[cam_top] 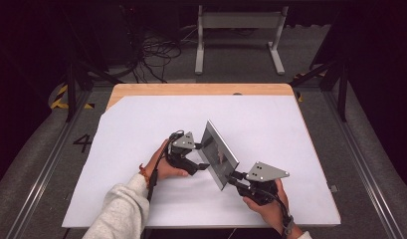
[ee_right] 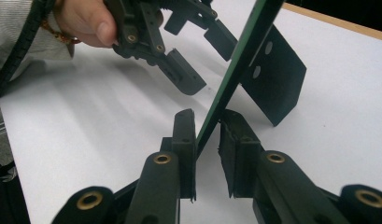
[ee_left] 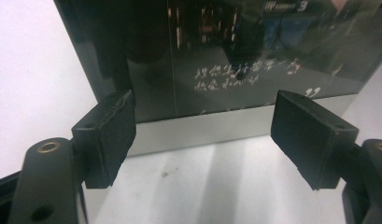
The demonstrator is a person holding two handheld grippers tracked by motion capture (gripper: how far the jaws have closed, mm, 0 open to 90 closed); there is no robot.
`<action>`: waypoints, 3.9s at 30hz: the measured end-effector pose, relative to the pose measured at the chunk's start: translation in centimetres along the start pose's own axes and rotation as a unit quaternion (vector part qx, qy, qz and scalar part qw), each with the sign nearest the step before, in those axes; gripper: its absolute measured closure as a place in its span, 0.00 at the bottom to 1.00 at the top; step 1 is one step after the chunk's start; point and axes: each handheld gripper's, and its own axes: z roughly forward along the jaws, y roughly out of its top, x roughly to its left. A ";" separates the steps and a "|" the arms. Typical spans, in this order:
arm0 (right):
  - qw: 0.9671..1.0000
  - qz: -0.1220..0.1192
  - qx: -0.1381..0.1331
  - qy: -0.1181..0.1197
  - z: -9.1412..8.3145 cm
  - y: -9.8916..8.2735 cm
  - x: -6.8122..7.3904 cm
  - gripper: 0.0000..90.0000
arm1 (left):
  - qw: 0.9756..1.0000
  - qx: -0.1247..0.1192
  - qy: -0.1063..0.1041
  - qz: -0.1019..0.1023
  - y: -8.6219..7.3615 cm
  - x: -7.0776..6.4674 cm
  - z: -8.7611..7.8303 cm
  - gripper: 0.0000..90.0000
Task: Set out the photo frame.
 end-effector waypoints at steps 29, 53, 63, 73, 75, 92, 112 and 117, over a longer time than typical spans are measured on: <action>1.000 -0.005 0.003 -0.006 0.0 0.1 0.0 0.87 | 1.000 0.027 -0.003 -0.009 -0.5 1.3 1.2 0.28; 1.000 0.009 0.003 -0.020 0.4 0.1 -1.0 0.88 | 0.998 0.059 0.024 -0.004 -1.6 -0.3 -1.2 0.37; 0.999 0.009 0.002 -0.034 -0.8 -0.3 -1.3 0.84 | 1.000 0.023 0.012 -0.015 -1.7 -0.4 -1.7 0.32; 0.999 0.011 -0.003 -0.032 -1.1 -0.3 -1.2 0.89 | 1.000 -0.009 0.021 -0.014 -0.8 -0.6 -1.0 0.29; 0.999 0.009 -0.003 -0.032 -1.0 -0.3 -1.1 0.90 | 1.000 -0.009 0.021 -0.015 -0.8 -0.6 -1.0 0.29; 0.999 0.015 -0.001 -0.034 -0.5 -0.3 -1.4 0.91 | 0.999 0.029 0.033 -0.014 -1.5 -1.1 -2.8 0.51; 0.998 0.017 0.001 -0.053 -0.2 0.0 -1.5 0.92 | 0.998 0.023 0.053 -0.024 -2.5 -3.3 -4.0 0.45; 0.999 0.015 0.000 -0.052 -0.5 0.2 -1.6 0.93 | 0.999 0.001 0.044 -0.023 -2.1 -2.9 -4.0 0.43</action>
